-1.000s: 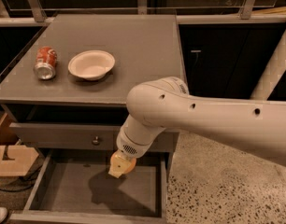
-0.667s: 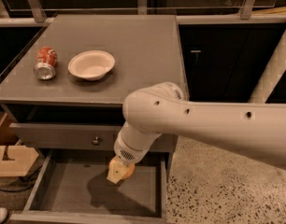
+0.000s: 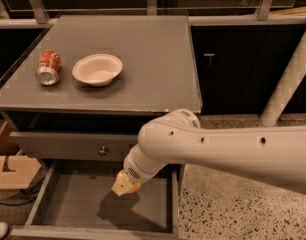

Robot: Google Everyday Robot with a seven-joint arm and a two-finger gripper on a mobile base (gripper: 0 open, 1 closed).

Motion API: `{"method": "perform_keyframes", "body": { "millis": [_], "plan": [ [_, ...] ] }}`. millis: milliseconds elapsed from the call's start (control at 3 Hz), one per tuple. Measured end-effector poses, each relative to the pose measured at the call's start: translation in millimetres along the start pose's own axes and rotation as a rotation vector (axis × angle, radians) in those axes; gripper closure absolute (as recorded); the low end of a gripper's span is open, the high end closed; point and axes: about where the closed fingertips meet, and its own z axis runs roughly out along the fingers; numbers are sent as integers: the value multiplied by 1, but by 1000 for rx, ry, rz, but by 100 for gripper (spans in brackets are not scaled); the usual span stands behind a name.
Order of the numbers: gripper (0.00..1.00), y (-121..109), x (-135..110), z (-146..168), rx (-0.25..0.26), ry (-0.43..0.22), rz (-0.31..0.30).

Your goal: Place orange into middle drawer

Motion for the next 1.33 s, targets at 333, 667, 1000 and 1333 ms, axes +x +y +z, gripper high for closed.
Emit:
{"method": "perform_keyframes", "body": {
  "millis": [333,667,1000,1333],
  "plan": [
    [100,-5,1,14,1,-59,62],
    [100,-6,-2,16,3,-76,68],
    [100,1,4,29,-11,-70,97],
    [100,11,13,56,-29,-49,118]
  ]
}}
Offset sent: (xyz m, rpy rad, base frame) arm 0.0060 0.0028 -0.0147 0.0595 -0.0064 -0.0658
